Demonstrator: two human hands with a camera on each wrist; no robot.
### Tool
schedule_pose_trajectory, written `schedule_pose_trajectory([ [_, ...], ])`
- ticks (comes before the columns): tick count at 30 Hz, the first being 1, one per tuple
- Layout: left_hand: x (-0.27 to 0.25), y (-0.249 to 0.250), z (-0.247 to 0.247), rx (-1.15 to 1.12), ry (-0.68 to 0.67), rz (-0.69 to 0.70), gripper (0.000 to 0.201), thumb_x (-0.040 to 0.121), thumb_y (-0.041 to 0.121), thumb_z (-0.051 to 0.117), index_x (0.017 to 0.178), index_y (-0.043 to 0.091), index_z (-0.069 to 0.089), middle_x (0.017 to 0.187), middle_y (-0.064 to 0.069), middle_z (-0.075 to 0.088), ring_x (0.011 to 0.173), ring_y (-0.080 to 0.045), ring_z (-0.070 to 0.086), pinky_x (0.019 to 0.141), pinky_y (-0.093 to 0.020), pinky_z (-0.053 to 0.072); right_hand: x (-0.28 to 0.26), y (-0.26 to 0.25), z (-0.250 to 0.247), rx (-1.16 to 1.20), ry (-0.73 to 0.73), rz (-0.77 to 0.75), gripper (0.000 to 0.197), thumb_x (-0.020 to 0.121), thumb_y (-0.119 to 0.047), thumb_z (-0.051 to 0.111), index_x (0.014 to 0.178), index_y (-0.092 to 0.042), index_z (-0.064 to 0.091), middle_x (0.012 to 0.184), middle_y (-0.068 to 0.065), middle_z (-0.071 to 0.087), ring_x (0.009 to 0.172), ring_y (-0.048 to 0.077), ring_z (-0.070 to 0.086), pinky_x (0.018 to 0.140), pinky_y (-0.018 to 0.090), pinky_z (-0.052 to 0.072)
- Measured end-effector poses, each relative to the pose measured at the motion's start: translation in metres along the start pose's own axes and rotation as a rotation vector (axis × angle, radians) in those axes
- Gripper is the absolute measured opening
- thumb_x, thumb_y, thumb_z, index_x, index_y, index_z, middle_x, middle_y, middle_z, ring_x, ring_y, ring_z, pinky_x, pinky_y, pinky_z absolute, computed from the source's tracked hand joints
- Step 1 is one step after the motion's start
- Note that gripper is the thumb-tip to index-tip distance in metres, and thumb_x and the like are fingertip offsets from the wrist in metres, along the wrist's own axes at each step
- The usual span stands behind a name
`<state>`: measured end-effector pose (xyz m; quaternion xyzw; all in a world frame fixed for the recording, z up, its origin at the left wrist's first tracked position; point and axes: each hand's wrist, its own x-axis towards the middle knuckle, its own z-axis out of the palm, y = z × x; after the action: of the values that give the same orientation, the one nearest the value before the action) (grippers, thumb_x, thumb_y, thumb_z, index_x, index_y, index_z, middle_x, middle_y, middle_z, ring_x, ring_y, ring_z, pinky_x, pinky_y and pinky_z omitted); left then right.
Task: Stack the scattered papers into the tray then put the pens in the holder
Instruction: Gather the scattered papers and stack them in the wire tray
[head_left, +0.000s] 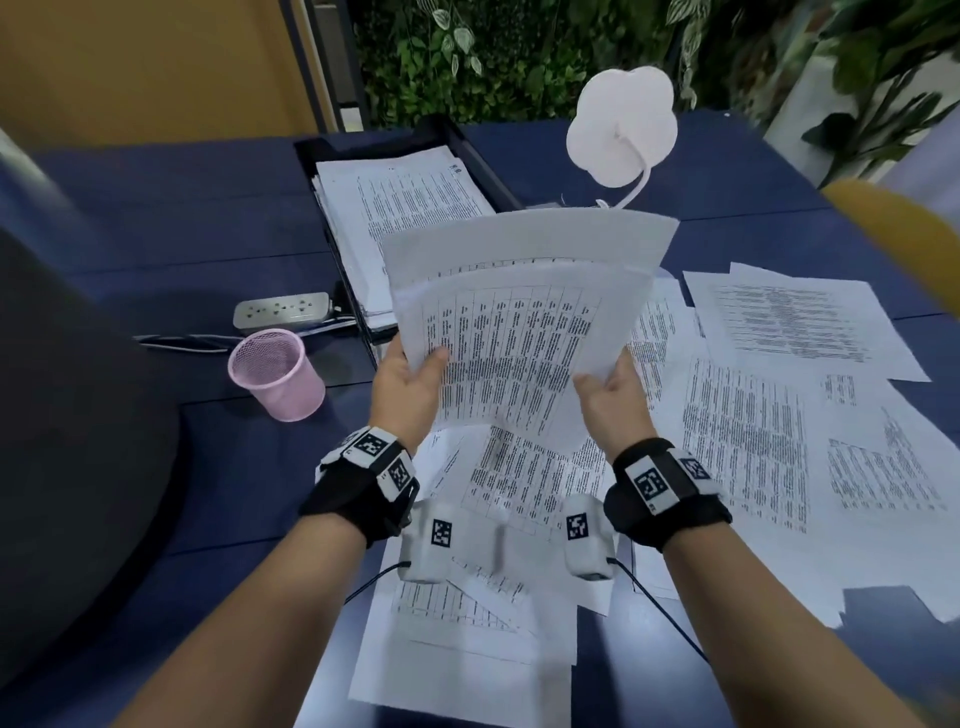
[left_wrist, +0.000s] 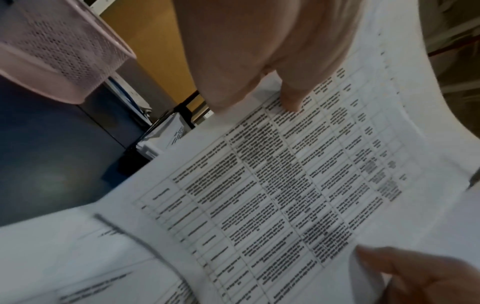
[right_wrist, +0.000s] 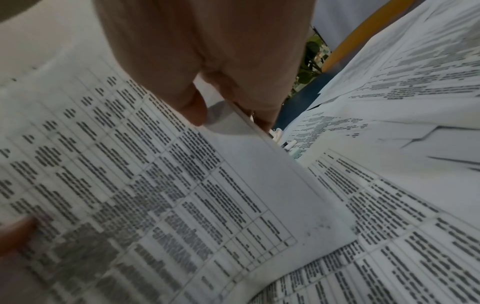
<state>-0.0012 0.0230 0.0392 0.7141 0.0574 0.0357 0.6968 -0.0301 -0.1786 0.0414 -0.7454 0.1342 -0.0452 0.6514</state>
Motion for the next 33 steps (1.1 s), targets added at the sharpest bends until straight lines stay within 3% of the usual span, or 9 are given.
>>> schedule_pose_trajectory([
  [2,0.0,0.001,-0.002,-0.011,0.018,0.016,0.029,0.093,0.005,0.055,0.114,0.024,0.058,0.105,0.011,0.066,0.102,-0.006,0.063,0.096,-0.032,0.047,0.003,0.003,-0.004,-0.061,0.048,-0.025,0.025,0.094,-0.004,0.05,0.117,-0.014,0.047,0.094,-0.011,0.059,0.077,-0.008,0.055,0.07,0.007,0.045],
  [4,0.0,0.0,-0.005,-0.024,0.023,0.016,0.03,0.093,0.003,0.054,0.118,0.02,0.055,0.104,0.014,0.065,0.096,0.001,0.063,0.091,-0.023,0.048,0.005,0.007,-0.007,-0.101,0.103,-0.045,0.012,0.092,-0.011,0.057,0.102,-0.015,0.052,0.091,0.0,0.063,0.077,0.004,0.06,0.071,0.017,0.047],
  [6,-0.002,-0.007,-0.01,0.044,0.016,-0.033,0.031,0.093,0.007,0.055,0.122,0.018,0.054,0.105,0.015,0.064,0.097,-0.001,0.062,0.086,-0.019,0.047,0.007,0.014,-0.008,-0.107,0.102,-0.012,0.011,0.09,-0.012,0.059,0.099,-0.017,0.054,0.098,0.007,0.066,0.086,0.017,0.061,0.075,0.027,0.049],
  [10,-0.008,-0.042,-0.017,0.249,-0.017,-0.181,0.047,0.093,0.019,0.057,0.137,0.01,0.044,0.13,0.0,0.057,0.12,-0.019,0.053,0.104,-0.033,0.041,0.005,0.032,-0.005,-0.23,0.011,0.104,0.011,0.091,-0.011,0.058,0.102,-0.012,0.056,0.101,0.006,0.065,0.094,0.023,0.062,0.08,0.031,0.05],
  [15,-0.023,-0.087,-0.028,0.257,-0.01,-0.407,0.037,0.092,0.015,0.058,0.129,0.013,0.051,0.125,-0.003,0.06,0.107,-0.022,0.058,0.095,-0.035,0.046,-0.005,0.059,0.0,-0.418,-0.132,0.271,0.02,0.091,-0.014,0.058,0.11,-0.007,0.057,0.108,0.009,0.064,0.095,0.025,0.061,0.082,0.03,0.047],
  [19,-0.021,-0.099,-0.037,0.201,-0.013,-0.492,0.033,0.093,0.01,0.057,0.125,0.015,0.054,0.117,-0.003,0.062,0.103,-0.023,0.058,0.096,-0.039,0.046,-0.013,0.067,-0.001,-0.409,-0.203,0.326,0.016,0.092,-0.016,0.056,0.107,-0.011,0.054,0.099,0.006,0.062,0.084,0.023,0.059,0.072,0.029,0.046],
  [24,-0.002,-0.096,-0.045,0.092,0.028,-0.516,0.03,0.091,0.01,0.058,0.121,0.017,0.055,0.118,-0.002,0.062,0.105,-0.025,0.06,0.096,-0.041,0.046,-0.009,0.072,-0.01,-0.351,-0.268,0.461,0.018,0.091,-0.014,0.055,0.109,-0.013,0.055,0.112,0.014,0.063,0.094,0.029,0.061,0.084,0.039,0.05],
  [28,0.021,-0.092,-0.044,0.088,0.03,-0.494,0.037,0.09,0.014,0.061,0.126,0.012,0.053,0.122,-0.005,0.062,0.105,-0.026,0.061,0.096,-0.044,0.048,-0.007,0.072,-0.015,-0.245,-0.378,0.667,0.031,0.093,-0.008,0.052,0.121,-0.018,0.049,0.117,0.005,0.054,0.103,0.032,0.054,0.063,0.04,0.057],
  [33,0.033,-0.101,-0.045,0.076,-0.006,-0.479,0.05,0.081,0.032,0.068,0.125,0.012,0.055,0.119,-0.003,0.065,0.106,-0.024,0.063,0.096,-0.048,0.048,0.009,0.071,-0.013,-0.224,-0.317,0.616,0.034,0.094,-0.007,0.052,0.124,-0.024,0.048,0.124,0.007,0.055,0.106,0.035,0.057,0.053,0.032,0.054],
])
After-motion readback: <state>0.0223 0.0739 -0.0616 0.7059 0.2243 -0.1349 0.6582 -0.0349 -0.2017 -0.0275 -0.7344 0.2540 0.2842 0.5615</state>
